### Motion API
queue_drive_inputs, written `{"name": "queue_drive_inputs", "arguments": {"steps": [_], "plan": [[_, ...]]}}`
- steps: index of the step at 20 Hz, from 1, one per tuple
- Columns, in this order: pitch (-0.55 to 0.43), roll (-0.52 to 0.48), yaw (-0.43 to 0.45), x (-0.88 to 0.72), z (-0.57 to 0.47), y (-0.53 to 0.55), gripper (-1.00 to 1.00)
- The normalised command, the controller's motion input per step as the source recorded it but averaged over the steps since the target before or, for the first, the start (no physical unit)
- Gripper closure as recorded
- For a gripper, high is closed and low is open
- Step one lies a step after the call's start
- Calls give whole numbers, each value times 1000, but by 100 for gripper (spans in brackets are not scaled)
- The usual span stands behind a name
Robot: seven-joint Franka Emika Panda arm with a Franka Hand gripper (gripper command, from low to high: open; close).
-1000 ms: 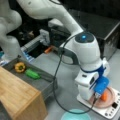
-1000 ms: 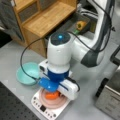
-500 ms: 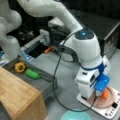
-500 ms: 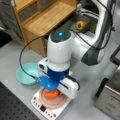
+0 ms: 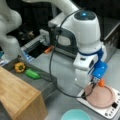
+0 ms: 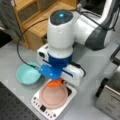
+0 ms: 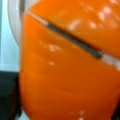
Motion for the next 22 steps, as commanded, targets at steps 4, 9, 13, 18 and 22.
{"name": "queue_drive_inputs", "arguments": {"steps": [4,9,13,18,22], "plan": [[171,-96,327,-443,189,-34,100],[135,-238,515,-418,210,-81,100],[28,-190,615,-380,111,-157,100],[-16,-195,690,-472,-17,-276,100],[-77,-23,739,-496,-70,-301,100]]}}
